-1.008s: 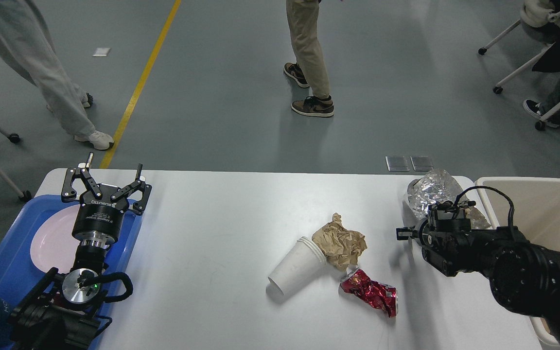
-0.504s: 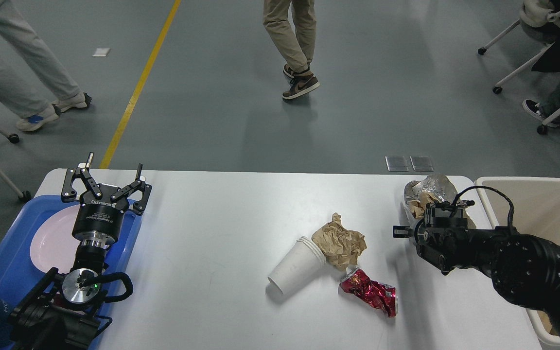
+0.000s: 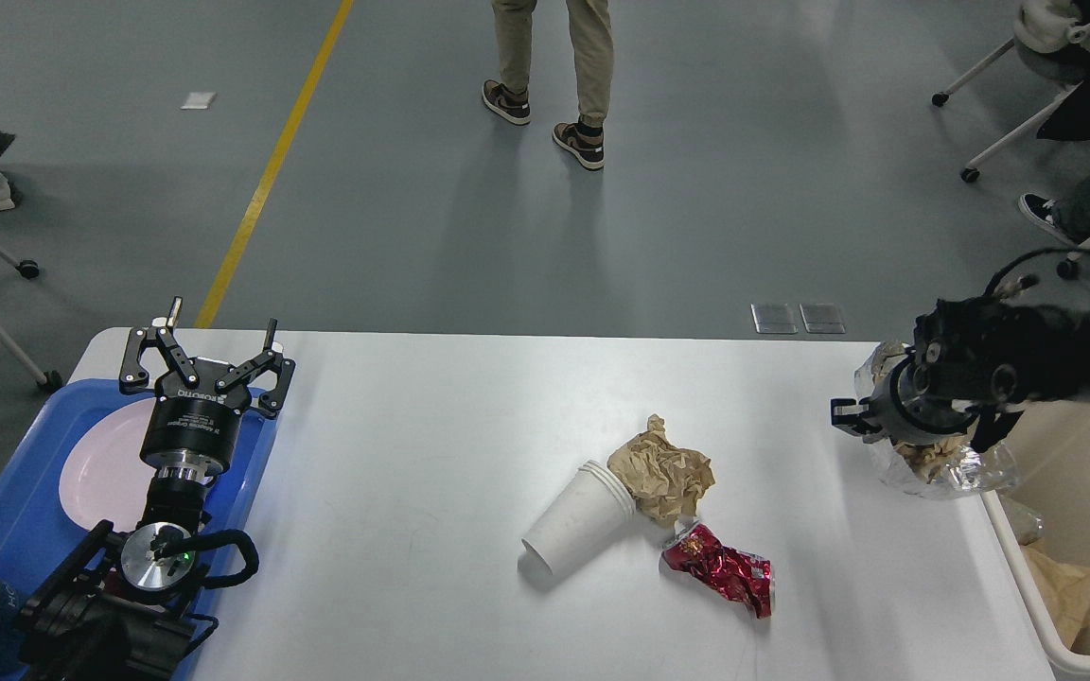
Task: Tidy desktop
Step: 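Carry the foil wrapper into the bin and release it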
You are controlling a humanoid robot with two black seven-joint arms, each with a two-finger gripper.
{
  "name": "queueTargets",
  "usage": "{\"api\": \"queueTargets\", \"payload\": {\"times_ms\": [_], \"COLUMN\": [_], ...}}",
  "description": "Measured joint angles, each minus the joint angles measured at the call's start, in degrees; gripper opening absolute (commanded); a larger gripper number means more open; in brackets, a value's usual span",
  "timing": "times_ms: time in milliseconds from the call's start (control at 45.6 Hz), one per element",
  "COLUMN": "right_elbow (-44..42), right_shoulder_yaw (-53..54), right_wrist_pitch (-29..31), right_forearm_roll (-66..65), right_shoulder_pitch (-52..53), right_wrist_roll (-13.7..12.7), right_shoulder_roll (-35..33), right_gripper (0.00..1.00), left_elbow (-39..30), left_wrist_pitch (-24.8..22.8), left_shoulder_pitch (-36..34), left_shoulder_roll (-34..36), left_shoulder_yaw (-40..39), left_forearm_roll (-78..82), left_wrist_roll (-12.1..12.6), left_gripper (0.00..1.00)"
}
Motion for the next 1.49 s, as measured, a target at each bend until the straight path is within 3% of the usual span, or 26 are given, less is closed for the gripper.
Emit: {"api": "queueTargets", "payload": {"times_ms": [153, 307, 394, 570, 723, 898, 1139, 1249, 1490], "right_elbow": [13.8, 23.1, 24.8, 25.9, 23.6, 16.9, -5.0, -16.0, -44.2], "right_shoulder_yaw": [-9.4, -19.1, -23.4, -28.2, -29.6, -28.1, -14.3, -7.8, 0.3], "right_wrist_pitch": [2.8, 6.2, 9.6, 11.1, 6.9, 1.2, -1.8, -4.0, -11.2], "right_forearm_roll": [5.0, 7.1, 7.2, 7.2, 5.5, -1.7, -6.8, -7.0, -6.2], "right_shoulder_pitch": [17.2, 30.9, 35.0, 38.0, 35.8, 27.7, -0.9, -15.9, -45.7], "right_wrist_roll": [1.9, 10.5, 13.9, 15.1, 14.8, 14.3, 14.5, 14.5, 14.2], "right_shoulder_roll": [-1.6, -1.7, -1.6, -2.6, -8.7, -17.0, -20.1, -18.3, -5.8], "right_gripper": [0.0, 0.0, 0.0, 0.0, 0.0, 0.0, 0.0, 0.0, 0.0], "left_elbow": [0.0, 0.0, 0.0, 0.1, 0.0, 0.0, 0.0, 0.0, 0.0], "left_wrist_pitch": [0.0, 0.0, 0.0, 0.0, 0.0, 0.0, 0.0, 0.0, 0.0], "left_shoulder_pitch": [0.0, 0.0, 0.0, 0.0, 0.1, 0.1, 0.1, 0.1, 0.1], "left_shoulder_roll": [0.0, 0.0, 0.0, 0.0, 0.0, 0.0, 0.0, 0.0, 0.0], "left_shoulder_yaw": [0.0, 0.0, 0.0, 0.0, 0.0, 0.0, 0.0, 0.0, 0.0], "left_forearm_roll": [0.0, 0.0, 0.0, 0.0, 0.0, 0.0, 0.0, 0.0, 0.0], "left_wrist_roll": [0.0, 0.0, 0.0, 0.0, 0.0, 0.0, 0.0, 0.0, 0.0], "left_gripper": [0.96, 0.96, 0.96, 0.96, 0.96, 0.96, 0.96, 0.96, 0.96]}}
